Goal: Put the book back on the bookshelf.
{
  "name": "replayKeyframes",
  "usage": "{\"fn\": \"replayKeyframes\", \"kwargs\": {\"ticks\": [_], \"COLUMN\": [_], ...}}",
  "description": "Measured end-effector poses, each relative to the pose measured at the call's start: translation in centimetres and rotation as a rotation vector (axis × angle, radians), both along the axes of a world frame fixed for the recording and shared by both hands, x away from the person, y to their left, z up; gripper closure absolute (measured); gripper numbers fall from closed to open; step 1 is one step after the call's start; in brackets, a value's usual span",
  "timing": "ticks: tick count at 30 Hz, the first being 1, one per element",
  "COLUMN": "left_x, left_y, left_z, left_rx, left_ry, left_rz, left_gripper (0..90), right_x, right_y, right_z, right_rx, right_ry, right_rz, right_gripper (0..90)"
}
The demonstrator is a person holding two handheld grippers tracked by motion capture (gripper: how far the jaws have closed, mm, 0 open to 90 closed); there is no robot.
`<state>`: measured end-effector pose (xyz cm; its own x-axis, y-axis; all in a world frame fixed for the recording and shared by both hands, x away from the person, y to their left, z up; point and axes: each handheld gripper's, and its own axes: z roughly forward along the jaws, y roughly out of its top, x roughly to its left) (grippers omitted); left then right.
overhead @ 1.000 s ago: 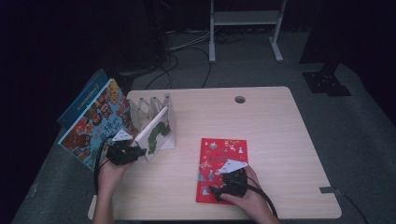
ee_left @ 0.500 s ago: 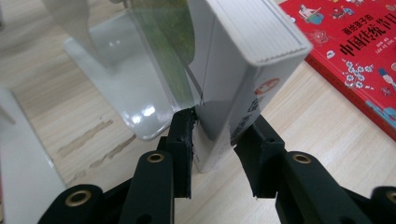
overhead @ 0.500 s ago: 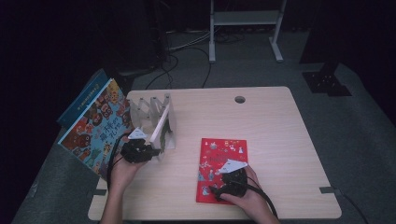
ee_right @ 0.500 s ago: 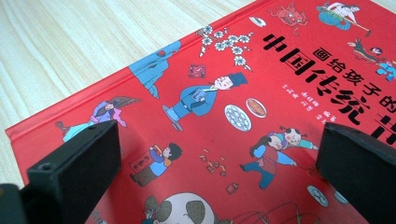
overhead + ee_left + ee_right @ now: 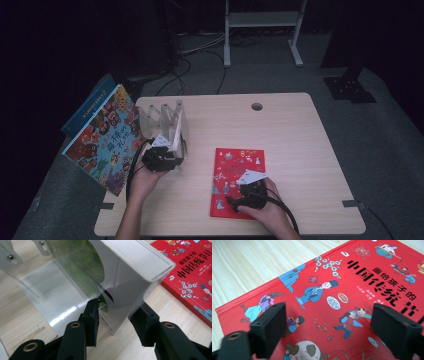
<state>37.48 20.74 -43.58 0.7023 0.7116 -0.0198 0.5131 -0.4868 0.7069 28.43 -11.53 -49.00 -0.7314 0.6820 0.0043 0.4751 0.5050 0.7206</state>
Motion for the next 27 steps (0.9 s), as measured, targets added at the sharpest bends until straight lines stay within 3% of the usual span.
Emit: {"fn": "replayKeyframes", "kwargs": {"ticks": [5,17,27], "left_x": [-0.1,-1.5,-3.5], "left_y": [0.1,0.9,0.9], "left_z": [-0.1,-0.3,-1.2], "left_rx": [-0.017,-0.011,-0.029], "left_ry": [-0.004,-0.01,0.034], "left_rz": [-0.005,-0.017,-0.039], "left_gripper": [55.2,26.5,18.3], "right_x": [0.0,0.0,0.6], "right_y": [-0.3,-2.1,-5.0], "right_z": [0.2,0.8,1.2], "right_rx": [-0.013,-0.017,-0.016], "right_ry": [0.005,0.001,0.003], "right_rz": [0.011,0.019,-0.03], "right_gripper": [18.7,21.0,21.1]}}
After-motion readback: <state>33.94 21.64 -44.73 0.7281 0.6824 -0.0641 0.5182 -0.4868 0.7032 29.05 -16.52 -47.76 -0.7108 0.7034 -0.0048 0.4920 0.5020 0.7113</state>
